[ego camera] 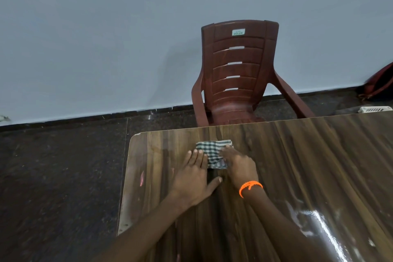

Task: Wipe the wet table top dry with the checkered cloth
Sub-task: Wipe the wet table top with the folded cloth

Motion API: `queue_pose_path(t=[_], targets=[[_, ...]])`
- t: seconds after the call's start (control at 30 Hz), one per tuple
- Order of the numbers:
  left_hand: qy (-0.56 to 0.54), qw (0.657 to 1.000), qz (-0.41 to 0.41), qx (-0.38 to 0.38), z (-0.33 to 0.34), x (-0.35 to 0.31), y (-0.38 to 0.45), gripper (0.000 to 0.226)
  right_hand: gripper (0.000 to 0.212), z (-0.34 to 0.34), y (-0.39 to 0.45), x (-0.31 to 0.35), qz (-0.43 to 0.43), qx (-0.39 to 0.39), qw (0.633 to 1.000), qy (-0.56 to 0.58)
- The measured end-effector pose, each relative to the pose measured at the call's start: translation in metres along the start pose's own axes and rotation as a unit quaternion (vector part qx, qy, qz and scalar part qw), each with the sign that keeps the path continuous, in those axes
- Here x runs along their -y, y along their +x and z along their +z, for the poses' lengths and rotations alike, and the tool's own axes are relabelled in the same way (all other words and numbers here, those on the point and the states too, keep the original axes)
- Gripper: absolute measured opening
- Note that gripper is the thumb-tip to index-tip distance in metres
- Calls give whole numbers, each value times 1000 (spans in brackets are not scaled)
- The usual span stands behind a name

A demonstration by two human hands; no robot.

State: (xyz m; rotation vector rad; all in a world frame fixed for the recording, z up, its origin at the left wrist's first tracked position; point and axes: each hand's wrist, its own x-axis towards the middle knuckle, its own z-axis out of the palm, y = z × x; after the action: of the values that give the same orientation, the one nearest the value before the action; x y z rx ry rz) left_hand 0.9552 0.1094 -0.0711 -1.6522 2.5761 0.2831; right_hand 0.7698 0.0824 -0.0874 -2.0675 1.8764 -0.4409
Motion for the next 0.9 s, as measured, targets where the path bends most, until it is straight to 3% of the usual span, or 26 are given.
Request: queue_pose_path(t=[0.23, 0.33, 0.63, 0.9], targets=[[51, 998, 30, 0, 1, -16, 48, 88, 33, -21, 6, -8, 68, -70, 995, 9], [56, 998, 9, -7, -7, 5, 68, 85, 28, -20, 35, 7, 74, -55, 996, 14], [61, 996, -63, -2, -5, 72, 26, 91, 30, 16, 53, 71, -10, -21, 1000, -3], [44, 998, -37, 1, 3, 36, -39, 98, 35, 23, -3, 47, -73, -21, 997, 35]])
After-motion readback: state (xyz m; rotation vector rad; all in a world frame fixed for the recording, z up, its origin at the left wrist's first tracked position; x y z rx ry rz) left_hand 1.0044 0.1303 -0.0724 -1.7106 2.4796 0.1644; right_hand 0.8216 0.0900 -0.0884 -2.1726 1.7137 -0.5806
